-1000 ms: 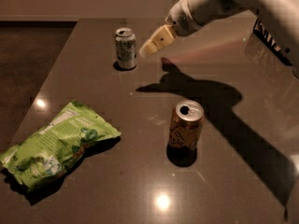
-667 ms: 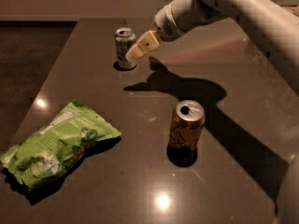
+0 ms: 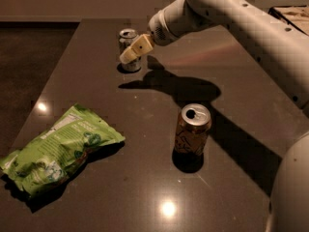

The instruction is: Pick 7up can

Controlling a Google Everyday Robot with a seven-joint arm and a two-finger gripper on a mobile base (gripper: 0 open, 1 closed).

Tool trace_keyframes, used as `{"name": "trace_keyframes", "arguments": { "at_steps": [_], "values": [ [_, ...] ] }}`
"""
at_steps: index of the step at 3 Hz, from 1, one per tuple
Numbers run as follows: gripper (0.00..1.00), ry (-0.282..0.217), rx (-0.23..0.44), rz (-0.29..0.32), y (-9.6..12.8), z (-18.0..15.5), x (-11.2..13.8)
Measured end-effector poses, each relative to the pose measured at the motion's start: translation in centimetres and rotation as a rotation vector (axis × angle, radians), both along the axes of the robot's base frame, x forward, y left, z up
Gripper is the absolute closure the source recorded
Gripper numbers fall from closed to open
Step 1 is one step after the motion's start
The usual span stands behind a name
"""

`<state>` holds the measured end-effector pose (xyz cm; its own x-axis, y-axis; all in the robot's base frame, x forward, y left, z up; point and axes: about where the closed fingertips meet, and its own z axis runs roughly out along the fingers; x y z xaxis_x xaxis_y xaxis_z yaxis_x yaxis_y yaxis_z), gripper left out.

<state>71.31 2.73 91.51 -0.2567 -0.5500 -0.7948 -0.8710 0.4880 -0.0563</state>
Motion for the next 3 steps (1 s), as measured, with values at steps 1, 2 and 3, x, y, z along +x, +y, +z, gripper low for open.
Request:
{"name": "trace_keyframes", "arguments": {
  "at_steps": [1, 2, 3],
  "values": [
    [0.00, -0.001, 0.014, -0.005, 1.0, -0.1, 0.7],
    [0.15, 0.010, 0.025, 0.005, 2.2, -0.2, 1.0],
    [0.37, 0.025, 0.033, 0.015, 2.8, -0.1, 1.2]
  ]
}}
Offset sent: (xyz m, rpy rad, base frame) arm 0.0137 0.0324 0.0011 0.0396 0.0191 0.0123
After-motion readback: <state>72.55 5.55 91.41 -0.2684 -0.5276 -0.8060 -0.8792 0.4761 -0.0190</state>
